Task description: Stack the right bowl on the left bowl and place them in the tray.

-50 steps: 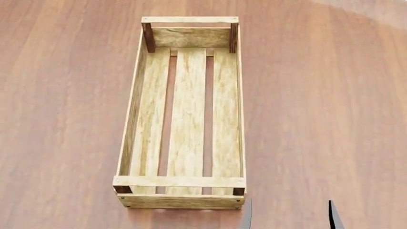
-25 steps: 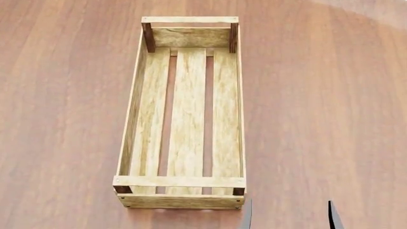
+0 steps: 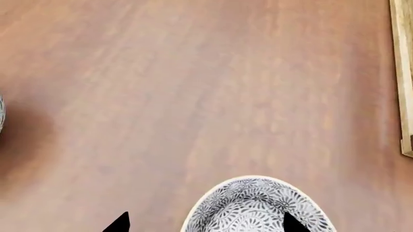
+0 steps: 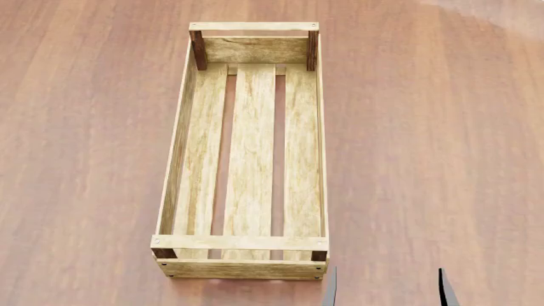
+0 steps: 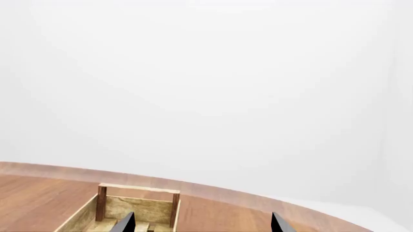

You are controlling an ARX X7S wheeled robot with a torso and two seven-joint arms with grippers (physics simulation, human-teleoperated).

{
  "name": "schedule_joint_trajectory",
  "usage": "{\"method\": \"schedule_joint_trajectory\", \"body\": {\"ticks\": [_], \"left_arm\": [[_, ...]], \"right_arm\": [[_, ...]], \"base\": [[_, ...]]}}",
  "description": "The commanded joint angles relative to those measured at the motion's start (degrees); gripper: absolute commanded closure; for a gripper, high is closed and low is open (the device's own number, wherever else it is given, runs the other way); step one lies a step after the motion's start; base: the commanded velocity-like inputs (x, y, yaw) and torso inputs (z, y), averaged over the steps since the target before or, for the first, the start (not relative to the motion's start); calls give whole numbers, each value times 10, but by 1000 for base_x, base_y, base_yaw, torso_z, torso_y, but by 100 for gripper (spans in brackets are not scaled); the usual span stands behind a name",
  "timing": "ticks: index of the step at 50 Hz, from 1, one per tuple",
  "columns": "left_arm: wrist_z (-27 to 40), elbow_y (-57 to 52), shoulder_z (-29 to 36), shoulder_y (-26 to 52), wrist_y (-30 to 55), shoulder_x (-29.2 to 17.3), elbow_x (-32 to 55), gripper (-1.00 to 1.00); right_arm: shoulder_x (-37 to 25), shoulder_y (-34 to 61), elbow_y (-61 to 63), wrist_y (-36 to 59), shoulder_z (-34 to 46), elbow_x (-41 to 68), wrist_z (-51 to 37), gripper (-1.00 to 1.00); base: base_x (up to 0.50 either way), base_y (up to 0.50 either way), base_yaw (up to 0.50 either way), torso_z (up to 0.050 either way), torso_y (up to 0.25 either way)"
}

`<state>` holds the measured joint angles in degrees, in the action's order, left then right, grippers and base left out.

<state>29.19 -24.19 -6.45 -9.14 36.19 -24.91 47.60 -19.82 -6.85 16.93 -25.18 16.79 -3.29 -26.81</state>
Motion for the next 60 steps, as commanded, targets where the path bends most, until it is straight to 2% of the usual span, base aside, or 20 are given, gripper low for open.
{"method": "schedule_joint_trajectory", "body": {"ticks": [1, 60], "left_arm": [[-9, 9, -20, -8, 2, 9, -6, -100], [-23, 80, -18, -2, -2, 23, 19, -100]], "right_arm": [[9, 0, -1, 1, -12, -11, 9, -100], [1, 3, -3, 1, -1, -11, -3, -100]], "base": [[0, 0, 0, 0, 0], [0, 0, 0, 0, 0]]}}
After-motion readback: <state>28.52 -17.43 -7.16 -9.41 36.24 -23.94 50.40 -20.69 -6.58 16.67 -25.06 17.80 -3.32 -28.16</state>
